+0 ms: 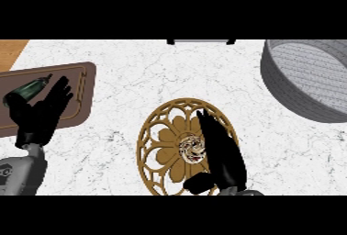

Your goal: Pick the cupcake from the placemat and place it in the basket

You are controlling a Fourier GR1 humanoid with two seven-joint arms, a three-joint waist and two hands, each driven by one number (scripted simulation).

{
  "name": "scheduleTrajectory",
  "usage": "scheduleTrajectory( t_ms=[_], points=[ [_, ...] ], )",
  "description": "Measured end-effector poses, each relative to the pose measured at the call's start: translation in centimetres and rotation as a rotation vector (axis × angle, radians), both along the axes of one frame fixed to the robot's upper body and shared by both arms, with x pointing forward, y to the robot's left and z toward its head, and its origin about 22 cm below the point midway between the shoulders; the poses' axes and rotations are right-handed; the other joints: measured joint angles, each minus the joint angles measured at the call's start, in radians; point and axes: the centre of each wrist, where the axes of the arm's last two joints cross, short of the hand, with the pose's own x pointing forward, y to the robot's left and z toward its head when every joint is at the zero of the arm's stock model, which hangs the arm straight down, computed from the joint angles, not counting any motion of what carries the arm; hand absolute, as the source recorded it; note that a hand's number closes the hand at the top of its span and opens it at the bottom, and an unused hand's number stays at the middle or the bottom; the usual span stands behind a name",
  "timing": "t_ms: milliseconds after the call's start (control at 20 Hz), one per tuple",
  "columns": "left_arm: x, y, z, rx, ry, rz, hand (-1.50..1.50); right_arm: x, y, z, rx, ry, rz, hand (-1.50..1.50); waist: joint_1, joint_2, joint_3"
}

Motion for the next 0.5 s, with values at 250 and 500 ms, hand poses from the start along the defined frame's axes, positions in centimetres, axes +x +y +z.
scheduleTrajectory(
  t_ms=[250, 500],
  points=[
    [-0.4, 0.1, 0.5, 0.001, -0.002, 0.0, 0.0, 0.9, 1.0, -0.8, -0.041, 0.01, -0.005, 1.5, 0.003, 0.0, 0.0],
    [-0.2, 0.0, 0.8, -0.003, -0.008, 0.001, 0.0, 1.1, 1.3, -1.9, -0.114, 0.028, 0.05, 1.5, 0.002, -0.001, 0.0]
  ],
)
